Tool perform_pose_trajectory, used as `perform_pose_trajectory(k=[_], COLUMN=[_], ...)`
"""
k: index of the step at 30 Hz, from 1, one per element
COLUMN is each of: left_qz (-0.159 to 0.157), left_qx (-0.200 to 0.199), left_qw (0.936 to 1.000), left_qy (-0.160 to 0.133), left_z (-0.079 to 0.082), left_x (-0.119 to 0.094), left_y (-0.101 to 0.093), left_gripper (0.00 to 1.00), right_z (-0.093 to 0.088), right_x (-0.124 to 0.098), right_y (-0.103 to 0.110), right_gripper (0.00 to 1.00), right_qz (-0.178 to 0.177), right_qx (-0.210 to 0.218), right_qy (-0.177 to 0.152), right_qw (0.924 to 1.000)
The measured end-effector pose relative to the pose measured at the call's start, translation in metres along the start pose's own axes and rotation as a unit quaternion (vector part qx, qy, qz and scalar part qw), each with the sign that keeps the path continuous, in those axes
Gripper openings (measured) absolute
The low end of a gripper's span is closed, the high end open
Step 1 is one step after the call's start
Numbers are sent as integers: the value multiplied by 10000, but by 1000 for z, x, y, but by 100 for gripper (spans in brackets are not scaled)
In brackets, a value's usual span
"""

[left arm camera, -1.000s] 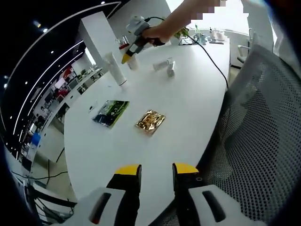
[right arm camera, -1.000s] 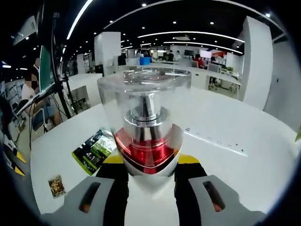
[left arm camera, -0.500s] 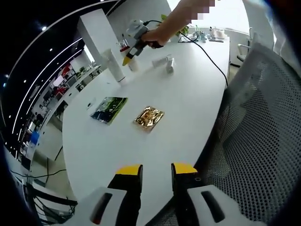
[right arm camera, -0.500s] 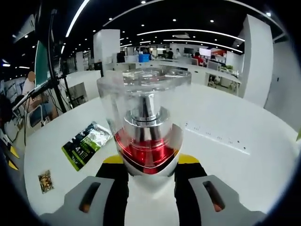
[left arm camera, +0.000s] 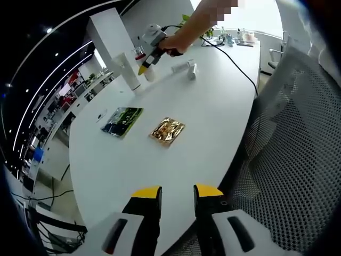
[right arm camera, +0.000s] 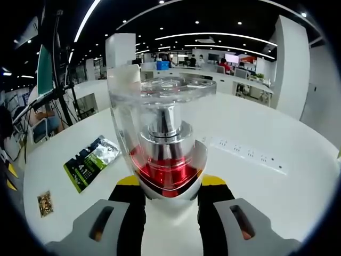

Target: Arrange the skincare products in the storage area until every visible bottle or jar stands upright without overlapping.

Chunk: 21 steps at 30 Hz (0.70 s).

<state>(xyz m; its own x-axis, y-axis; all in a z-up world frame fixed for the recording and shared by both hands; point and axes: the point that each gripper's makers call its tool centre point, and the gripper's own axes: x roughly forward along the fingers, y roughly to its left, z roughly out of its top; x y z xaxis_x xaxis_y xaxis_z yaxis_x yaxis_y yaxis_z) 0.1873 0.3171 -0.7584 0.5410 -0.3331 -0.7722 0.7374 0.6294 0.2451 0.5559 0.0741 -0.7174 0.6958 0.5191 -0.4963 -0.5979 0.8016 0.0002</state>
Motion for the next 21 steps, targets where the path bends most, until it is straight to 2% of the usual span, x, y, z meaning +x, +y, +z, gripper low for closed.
perform_pose_trajectory(k=[10, 21], left_qz=[-17, -16], left_qx=[12, -15], left_qw=[10000, 10000], left_qy=[52, 59], left_z=[-2, -3], left_x=[0, 1], left_y=[0, 1], left_gripper=[25, 25], right_z=[-9, -6], right_x=[3, 4], right_y=[3, 3], right_gripper=[35, 35], right_qz=[38, 64], right_qx=[-43, 20], right_qy=[36, -168], right_qw=[10000, 9998])
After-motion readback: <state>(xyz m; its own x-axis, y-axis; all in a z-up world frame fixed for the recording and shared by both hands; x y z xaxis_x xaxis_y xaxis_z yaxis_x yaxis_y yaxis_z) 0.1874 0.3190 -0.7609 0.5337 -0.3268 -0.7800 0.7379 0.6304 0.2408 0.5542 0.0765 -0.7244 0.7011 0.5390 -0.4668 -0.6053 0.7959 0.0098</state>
